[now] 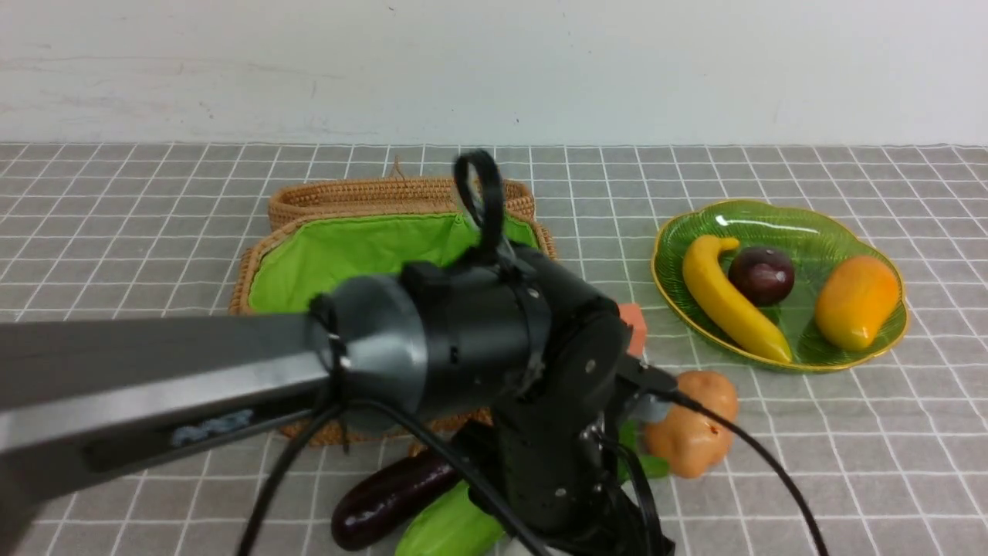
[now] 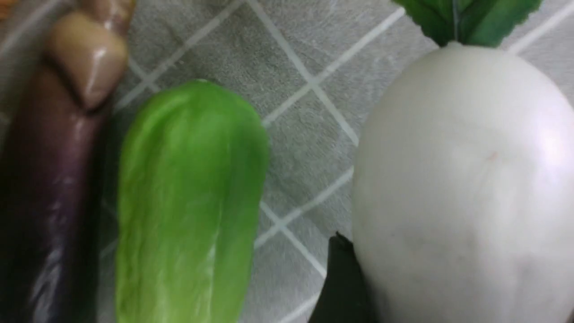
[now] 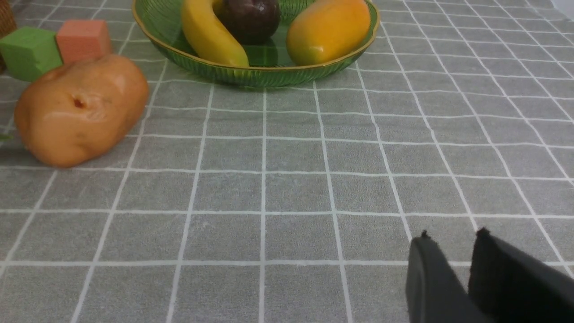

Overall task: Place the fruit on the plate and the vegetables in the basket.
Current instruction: Take a daikon with your left arm and place it on the basket on the left.

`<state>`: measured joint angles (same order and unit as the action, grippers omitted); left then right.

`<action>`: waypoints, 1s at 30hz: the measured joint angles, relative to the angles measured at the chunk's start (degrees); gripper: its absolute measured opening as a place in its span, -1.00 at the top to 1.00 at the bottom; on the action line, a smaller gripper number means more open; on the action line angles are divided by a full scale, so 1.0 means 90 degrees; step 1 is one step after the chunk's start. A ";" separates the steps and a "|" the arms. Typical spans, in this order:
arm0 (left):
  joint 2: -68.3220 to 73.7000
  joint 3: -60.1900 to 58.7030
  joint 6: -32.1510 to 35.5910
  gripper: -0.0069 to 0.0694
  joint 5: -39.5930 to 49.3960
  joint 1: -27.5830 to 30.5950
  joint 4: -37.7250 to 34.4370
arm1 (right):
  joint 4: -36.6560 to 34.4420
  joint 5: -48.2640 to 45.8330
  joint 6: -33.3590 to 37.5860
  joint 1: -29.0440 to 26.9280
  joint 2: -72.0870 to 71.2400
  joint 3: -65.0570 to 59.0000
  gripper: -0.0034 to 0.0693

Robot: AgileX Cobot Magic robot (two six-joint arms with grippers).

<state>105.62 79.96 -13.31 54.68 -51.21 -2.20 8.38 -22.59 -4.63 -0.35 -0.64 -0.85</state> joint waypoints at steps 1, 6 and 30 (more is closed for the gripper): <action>-0.0167 0.0000 0.0002 -0.48 0.0041 0.0000 0.0000 | 0.0000 0.0000 0.0000 0.0000 0.0000 0.0000 0.47; -0.0976 0.0000 0.0002 -0.48 0.0196 0.0100 0.0084 | 0.0000 0.0000 0.0000 0.0000 0.0000 0.0000 0.46; -0.1947 0.0103 0.0007 -0.48 0.0149 0.2950 -0.0078 | 0.0000 0.0000 0.0000 0.0000 0.0000 -0.0005 0.42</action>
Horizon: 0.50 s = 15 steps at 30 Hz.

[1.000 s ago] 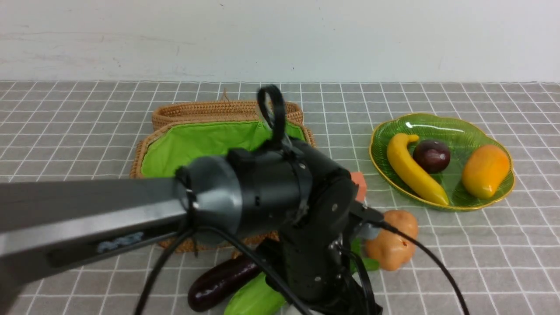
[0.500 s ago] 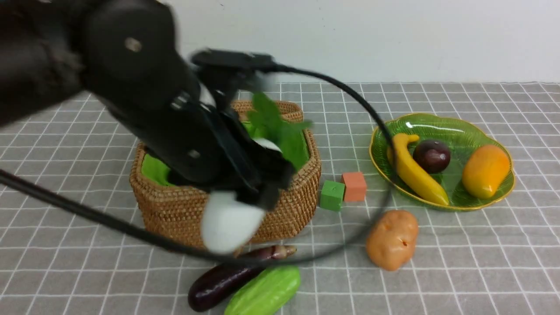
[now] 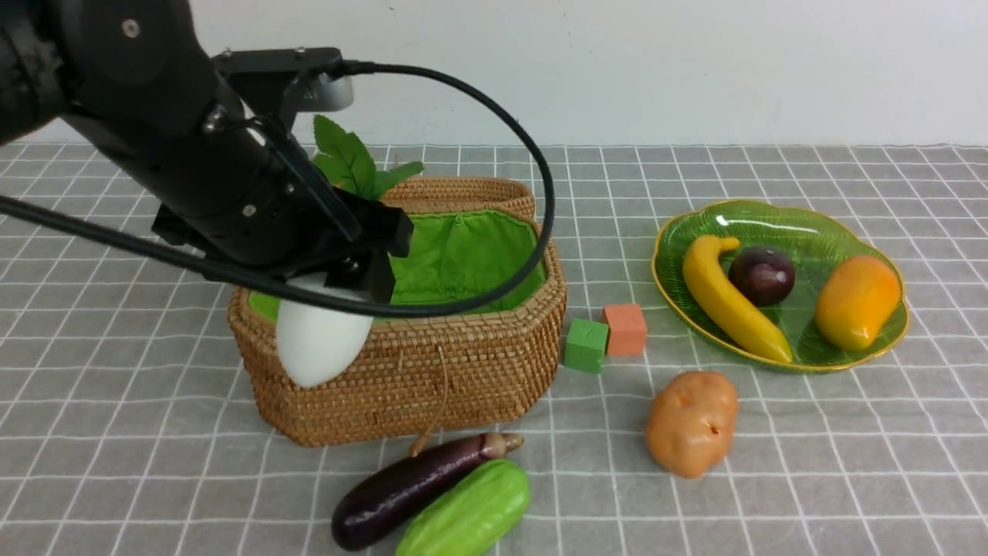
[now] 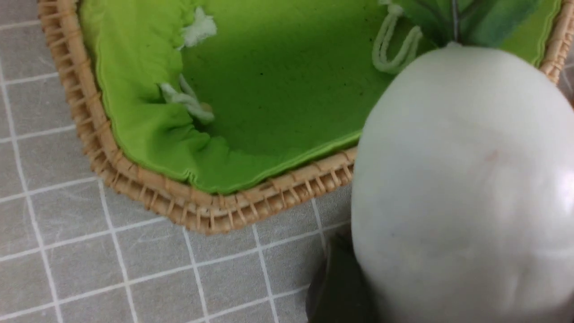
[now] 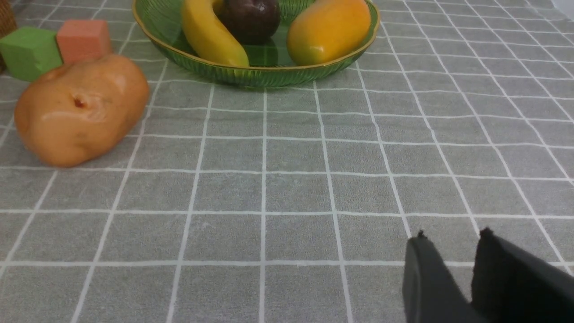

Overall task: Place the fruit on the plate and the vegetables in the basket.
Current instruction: Take a daikon with your left arm and place it on the basket on the left.

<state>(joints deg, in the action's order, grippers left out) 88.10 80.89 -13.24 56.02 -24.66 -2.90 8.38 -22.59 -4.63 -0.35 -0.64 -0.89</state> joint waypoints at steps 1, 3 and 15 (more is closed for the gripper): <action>0.0044 0.0035 0.0000 -0.48 -0.0001 0.0000 -0.0006 | 0.0000 0.0000 0.0000 0.0000 0.0000 0.0000 0.42; 0.0208 0.0137 0.0000 -0.48 -0.0016 0.0000 -0.0038 | 0.0000 0.0000 0.0000 0.0000 0.0000 0.0000 0.41; 0.1131 0.1388 0.0000 -0.48 0.0086 0.0000 -0.0030 | 0.0000 0.0005 0.0000 0.0000 0.0000 0.0000 0.36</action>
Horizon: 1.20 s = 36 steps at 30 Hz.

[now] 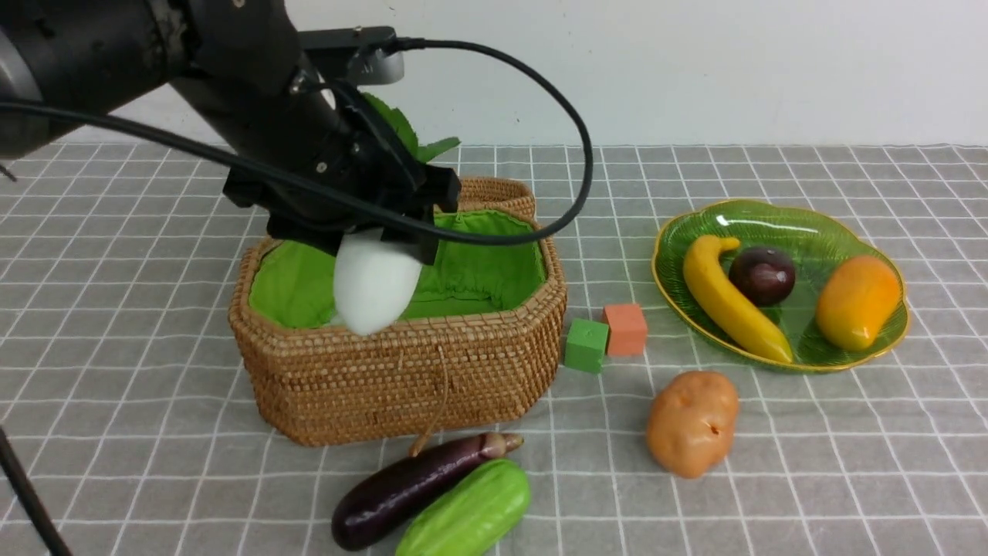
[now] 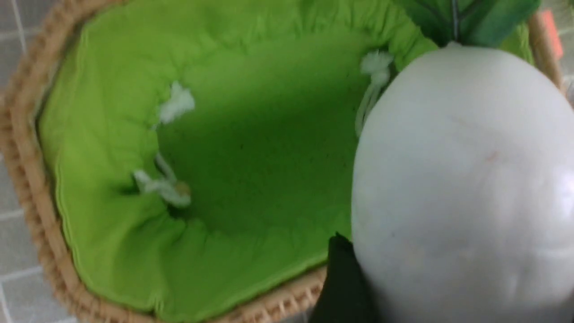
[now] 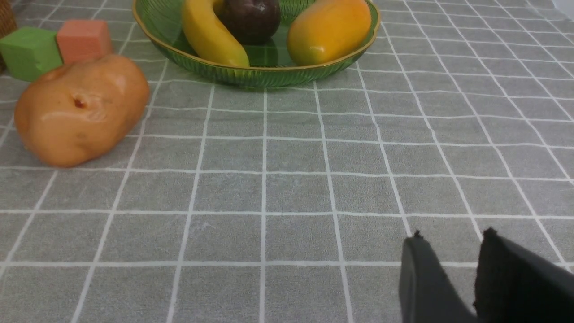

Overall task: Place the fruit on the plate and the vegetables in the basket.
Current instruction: Take a daikon with your left arm and place it on the basket on the left.

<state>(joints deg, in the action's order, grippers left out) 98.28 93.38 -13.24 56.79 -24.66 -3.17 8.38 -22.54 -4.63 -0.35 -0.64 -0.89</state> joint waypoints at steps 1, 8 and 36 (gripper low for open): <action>0.0080 0.0130 0.0000 -0.48 0.0006 0.0000 0.0033 | 0.0000 0.0000 0.0000 0.0000 0.0000 0.0000 0.36; 0.0533 0.0558 -0.0005 -0.48 -0.0282 0.0000 0.0454 | 0.0000 0.0000 0.0000 0.0000 0.0000 0.0000 0.33; -0.0721 0.0320 0.1418 -0.84 0.1527 0.0000 0.0080 | 0.0000 0.0000 0.0000 0.0000 0.0000 0.0000 0.26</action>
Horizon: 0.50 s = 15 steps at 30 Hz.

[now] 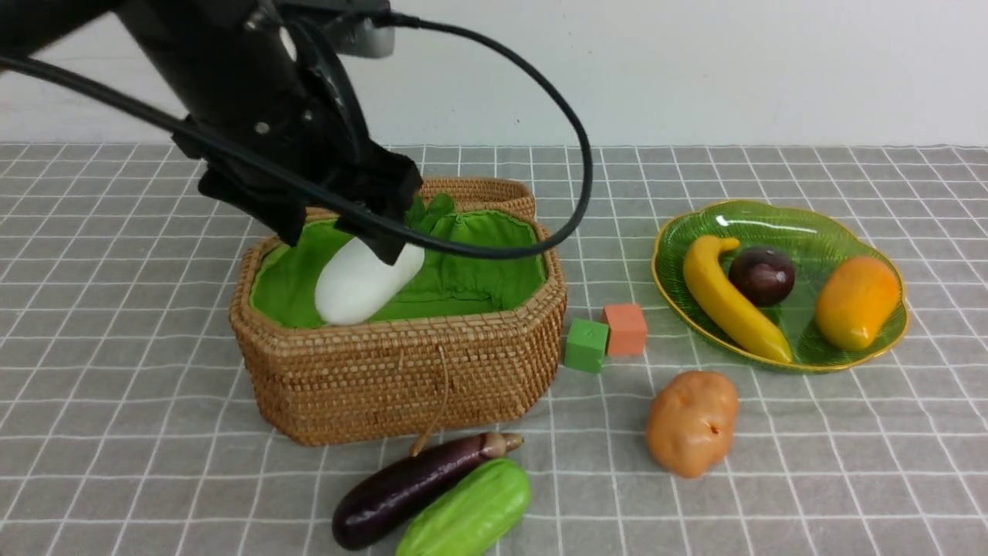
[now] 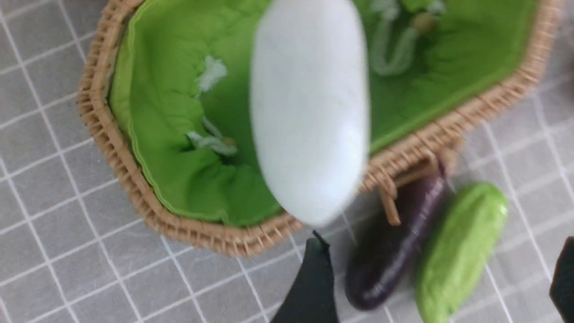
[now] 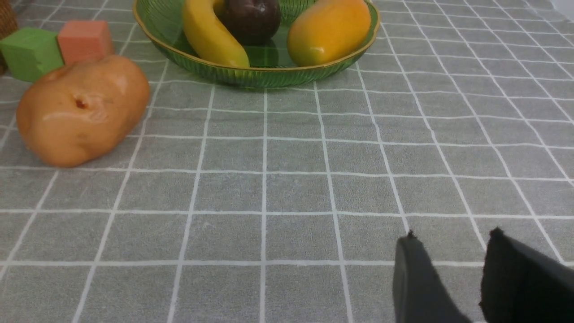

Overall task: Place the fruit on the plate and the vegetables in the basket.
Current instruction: Take a daikon with your left arm and place it on the basket on the left, then take a chayote with your left arm and place it on the basket on the left.

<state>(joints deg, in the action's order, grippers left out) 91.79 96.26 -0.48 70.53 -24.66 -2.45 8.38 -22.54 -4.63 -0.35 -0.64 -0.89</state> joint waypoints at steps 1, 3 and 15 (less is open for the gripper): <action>-0.0207 -0.0177 0.0153 -0.81 0.0018 0.0000 -0.0142 | 0.0000 0.0000 0.0000 0.0000 0.0000 0.0000 0.26; -0.0498 -0.0583 0.0335 -0.77 0.0018 -0.0052 -0.0369 | 0.0000 0.0000 0.0000 0.0000 0.0000 0.0000 0.26; -0.0744 -0.2274 -0.0448 -0.72 -0.0511 -0.1305 0.0741 | 0.0000 0.0000 0.0000 0.0000 0.0000 0.0000 0.26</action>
<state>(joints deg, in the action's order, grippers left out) 85.09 75.79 -4.51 65.93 -36.41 4.22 8.38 -22.54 -4.63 -0.35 -0.64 -0.89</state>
